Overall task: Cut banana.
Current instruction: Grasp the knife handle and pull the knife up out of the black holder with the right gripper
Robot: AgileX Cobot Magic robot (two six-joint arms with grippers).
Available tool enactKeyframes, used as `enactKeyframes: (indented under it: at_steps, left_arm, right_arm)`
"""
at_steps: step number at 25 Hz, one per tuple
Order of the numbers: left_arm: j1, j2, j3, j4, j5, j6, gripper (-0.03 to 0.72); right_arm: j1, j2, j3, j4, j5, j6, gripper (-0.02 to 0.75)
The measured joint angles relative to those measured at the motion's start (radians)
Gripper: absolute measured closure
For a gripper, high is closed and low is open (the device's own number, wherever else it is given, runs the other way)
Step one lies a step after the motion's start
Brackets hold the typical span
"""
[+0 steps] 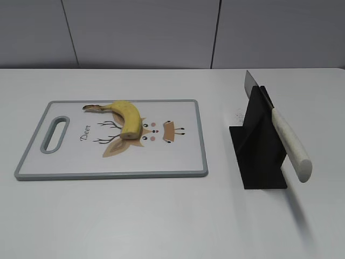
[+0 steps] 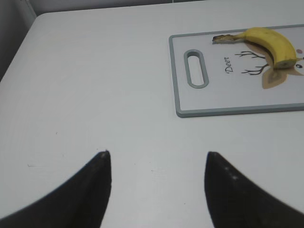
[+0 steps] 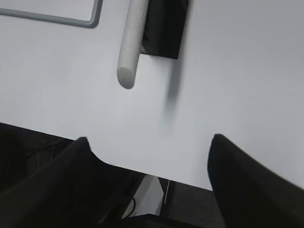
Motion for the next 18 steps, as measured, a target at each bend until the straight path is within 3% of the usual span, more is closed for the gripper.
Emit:
enactKeyframes:
  at_steps: [5, 13, 18]
  left_arm:
    - [0.000, -0.022, 0.000, -0.008, 0.000, 0.000, 0.097]
    - [0.000, -0.030, 0.000, -0.010, 0.000, 0.000, 0.097]
    - [0.000, -0.030, 0.000, -0.011, 0.000, 0.000, 0.097]
  right_arm:
    - [0.041, 0.134, -0.077, -0.001, -0.001, 0.008, 0.155]
    - [0.200, 0.347, -0.169, -0.063, -0.003, 0.049, 0.200]
    - [0.218, 0.473, -0.217, -0.096, -0.004, 0.091, 0.201]
